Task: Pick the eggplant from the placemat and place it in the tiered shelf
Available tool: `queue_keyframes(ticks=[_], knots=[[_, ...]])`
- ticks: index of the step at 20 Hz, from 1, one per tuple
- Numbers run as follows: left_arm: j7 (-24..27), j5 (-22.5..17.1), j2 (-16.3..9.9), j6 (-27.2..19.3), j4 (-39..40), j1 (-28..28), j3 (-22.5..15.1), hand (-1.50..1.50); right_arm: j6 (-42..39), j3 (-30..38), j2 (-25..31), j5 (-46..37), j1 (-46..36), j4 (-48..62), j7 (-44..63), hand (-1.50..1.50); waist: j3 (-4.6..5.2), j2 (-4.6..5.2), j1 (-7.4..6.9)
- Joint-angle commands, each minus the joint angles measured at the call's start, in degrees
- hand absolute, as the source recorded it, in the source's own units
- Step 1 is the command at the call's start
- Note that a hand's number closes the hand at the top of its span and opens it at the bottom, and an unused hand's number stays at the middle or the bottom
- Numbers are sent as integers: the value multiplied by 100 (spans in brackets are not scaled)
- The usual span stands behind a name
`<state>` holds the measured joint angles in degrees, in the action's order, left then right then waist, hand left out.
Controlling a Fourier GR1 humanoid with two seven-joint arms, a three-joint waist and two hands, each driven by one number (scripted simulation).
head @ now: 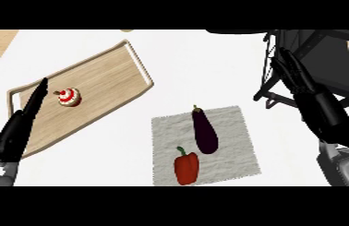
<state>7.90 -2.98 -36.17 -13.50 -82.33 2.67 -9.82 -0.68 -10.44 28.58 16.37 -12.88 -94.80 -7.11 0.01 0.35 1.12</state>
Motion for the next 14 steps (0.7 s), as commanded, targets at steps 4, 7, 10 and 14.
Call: queue_keyframes(ticks=[4, 7, 10, 14], knots=[[-131, -224, 956, 118, -139, 340, -372, 0, 491, -93, -202, -172, -635, 728, 1670, -150, 10, -13, -154], [-255, -451, 1150, 137, -114, 399, -375, 0, 1277, 731, -1888, 1538, -326, 725, 1498, -150, -216, 150, 188], [-344, -526, 1252, 175, -151, 416, -433, 0, 1521, -133, 565, -1660, -273, 1419, 1813, 150, 150, 80, 26], [-481, -592, 1535, 150, -145, 492, -564, 0, 3270, -75, -575, -2258, -49, 1636, 1636, -150, 11, 13, -47]])
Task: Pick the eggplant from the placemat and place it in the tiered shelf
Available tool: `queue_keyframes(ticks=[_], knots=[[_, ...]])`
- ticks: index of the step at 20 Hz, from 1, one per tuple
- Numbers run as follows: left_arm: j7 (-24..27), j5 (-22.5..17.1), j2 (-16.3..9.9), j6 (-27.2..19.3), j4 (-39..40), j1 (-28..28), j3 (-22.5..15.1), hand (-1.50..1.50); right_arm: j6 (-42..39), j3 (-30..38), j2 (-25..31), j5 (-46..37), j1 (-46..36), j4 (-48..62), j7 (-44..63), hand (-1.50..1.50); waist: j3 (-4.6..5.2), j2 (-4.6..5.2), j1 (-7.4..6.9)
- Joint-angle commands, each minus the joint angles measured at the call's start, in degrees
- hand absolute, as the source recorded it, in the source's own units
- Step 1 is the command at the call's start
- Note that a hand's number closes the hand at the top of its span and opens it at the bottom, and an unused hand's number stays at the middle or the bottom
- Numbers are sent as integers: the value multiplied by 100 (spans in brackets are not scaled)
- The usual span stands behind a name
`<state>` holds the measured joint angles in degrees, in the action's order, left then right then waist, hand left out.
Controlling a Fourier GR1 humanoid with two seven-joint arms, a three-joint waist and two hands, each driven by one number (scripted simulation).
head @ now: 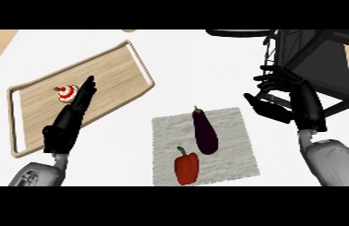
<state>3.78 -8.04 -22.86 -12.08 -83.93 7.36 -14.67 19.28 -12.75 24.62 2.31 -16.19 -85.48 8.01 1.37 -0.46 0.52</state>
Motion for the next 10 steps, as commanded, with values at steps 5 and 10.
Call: queue_keyframes(ticks=[5, 10], knots=[[-337, 2, 419, -35, 0, 83, -206, 0, 1524, 429, -825, -391, 757, 114, -773, -150, -140, 41, -4], [-365, 18, 413, 156, 351, 397, -29, 0, 356, -368, -330, -610, 664, -114, 177, -150, -127, 43, -21]])
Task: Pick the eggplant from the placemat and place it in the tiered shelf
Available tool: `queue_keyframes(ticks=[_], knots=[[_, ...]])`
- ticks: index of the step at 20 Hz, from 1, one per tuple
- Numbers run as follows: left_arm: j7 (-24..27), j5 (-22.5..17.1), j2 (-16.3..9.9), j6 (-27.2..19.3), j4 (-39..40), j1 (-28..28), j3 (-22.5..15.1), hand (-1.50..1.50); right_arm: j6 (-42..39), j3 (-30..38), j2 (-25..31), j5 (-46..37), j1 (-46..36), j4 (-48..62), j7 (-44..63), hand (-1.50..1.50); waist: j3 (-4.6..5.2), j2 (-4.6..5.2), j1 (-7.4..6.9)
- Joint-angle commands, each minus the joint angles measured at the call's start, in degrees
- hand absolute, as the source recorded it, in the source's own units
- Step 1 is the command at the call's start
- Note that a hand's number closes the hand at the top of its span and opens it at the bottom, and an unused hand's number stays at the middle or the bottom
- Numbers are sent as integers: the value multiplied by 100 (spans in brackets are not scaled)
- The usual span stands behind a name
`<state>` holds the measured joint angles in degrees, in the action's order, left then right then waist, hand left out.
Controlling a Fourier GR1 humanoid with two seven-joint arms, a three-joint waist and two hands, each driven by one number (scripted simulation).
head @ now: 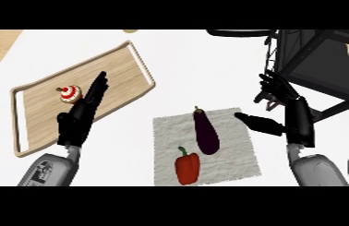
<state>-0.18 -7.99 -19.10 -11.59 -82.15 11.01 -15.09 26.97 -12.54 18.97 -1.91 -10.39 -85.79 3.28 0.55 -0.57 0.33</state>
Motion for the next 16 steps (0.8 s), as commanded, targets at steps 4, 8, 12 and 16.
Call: queue_keyframes(ticks=[4, 8, 12, 16], knots=[[-60, 95, 185, 34, 127, 181, -10, 0, -920, -706, 699, -605, -687, -541, 2099, -150, -42, 44, -31], [54, 232, 270, -25, 88, 67, -37, 0, -1490, -830, 829, -728, -1437, -821, 3464, -150, -43, 48, -59], [218, 204, 293, 47, 290, 62, 22, 0, -2266, -1406, 827, -880, -2161, -1049, 4813, -150, -32, 44, -96], [56, 208, 338, 76, 154, 70, -44, 0, -3397, -1728, 910, -568, -2749, -850, 5651, -150, -35, 49, -137]])
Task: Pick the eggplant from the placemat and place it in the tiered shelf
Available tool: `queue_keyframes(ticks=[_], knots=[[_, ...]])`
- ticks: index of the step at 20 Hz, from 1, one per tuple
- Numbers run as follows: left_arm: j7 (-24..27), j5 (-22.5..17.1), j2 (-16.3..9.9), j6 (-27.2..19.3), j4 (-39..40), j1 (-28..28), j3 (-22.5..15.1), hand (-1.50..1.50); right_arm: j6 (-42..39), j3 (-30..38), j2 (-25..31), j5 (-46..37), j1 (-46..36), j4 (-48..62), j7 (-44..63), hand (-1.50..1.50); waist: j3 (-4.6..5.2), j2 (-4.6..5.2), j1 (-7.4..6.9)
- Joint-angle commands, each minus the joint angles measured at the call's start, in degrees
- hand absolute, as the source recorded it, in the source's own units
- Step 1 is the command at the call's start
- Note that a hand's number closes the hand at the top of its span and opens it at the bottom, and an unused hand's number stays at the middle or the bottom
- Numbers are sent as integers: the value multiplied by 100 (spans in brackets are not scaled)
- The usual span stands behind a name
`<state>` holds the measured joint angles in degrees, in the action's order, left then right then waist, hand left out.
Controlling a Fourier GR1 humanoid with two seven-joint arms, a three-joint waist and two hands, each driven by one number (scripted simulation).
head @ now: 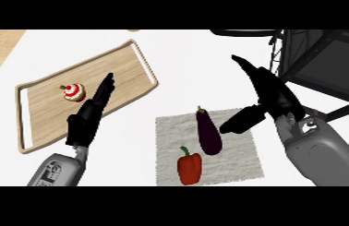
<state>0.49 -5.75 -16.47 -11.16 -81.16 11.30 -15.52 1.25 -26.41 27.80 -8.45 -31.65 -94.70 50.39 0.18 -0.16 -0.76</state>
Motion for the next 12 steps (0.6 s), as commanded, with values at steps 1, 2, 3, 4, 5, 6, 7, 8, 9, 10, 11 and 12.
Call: queue_keyframes(ticks=[1, 2, 3, 4, 5, 6, 7, 8, 9, 10, 11, 12], knots=[[-347, 126, 43, -130, -137, 201, -32, 0, -1197, -297, 222, 240, -708, 139, 937, -150, -7, 2, -26], [-103, -24, 66, 65, 174, 203, 84, 0, -1255, -382, 72, 143, -932, 109, 1257, -150, -3, 15, 16], [-83, 75, 98, -8, 47, -6, -35, 0, -1343, -570, -24, 134, -915, -93, 1671, -150, -3, -8, 22], [100, 110, -21, 18, -30, -113, 57, 0, -1362, -649, -80, 48, -861, -138, 1744, -150, -7, -7, 26], [-251, -75, -15, 161, -76, 214, 158, 0, -1370, -733, -368, 18, -1097, 41, 1981, -150, -9, 2, 18], [-68, 198, 149, -68, -240, -300, -131, 0, -1275, -823, -456, -151, -952, 75, 1885, -150, -12, -1, 6], [172, 30, -57, 183, 101, -185, 161, 0, -1334, -850, -614, -73, -1121, 110, 2207, -150, -8, 7, 23], [-246, 117, 135, 48, -38, 246, 90, 0, -1602, -548, -437, 152, -1207, 140, 2053, -150, -13, 7, 63], [-146, 129, 118, 63, -48, 57, 141, 0, -1377, -700, -598, -63, -946, -145, 2194, -150, -14, 1, 74], [-4, 64, 78, 139, -101, -152, 139, 0, -1459, -819, -680, -25, -1130, -381, 2591, -150, -11, -11, 69], [61, 61, 78, 192, 94, 65, 277, 0, -1518, -616, -597, -14, -1131, -302, 2427, -150, -12, 1, 86], [-213, 353, 395, -158, 78, 45, -45, 0, -1382, -750, -741, -153, -1086, -233, 2424, -150, -14, 1, 86]])
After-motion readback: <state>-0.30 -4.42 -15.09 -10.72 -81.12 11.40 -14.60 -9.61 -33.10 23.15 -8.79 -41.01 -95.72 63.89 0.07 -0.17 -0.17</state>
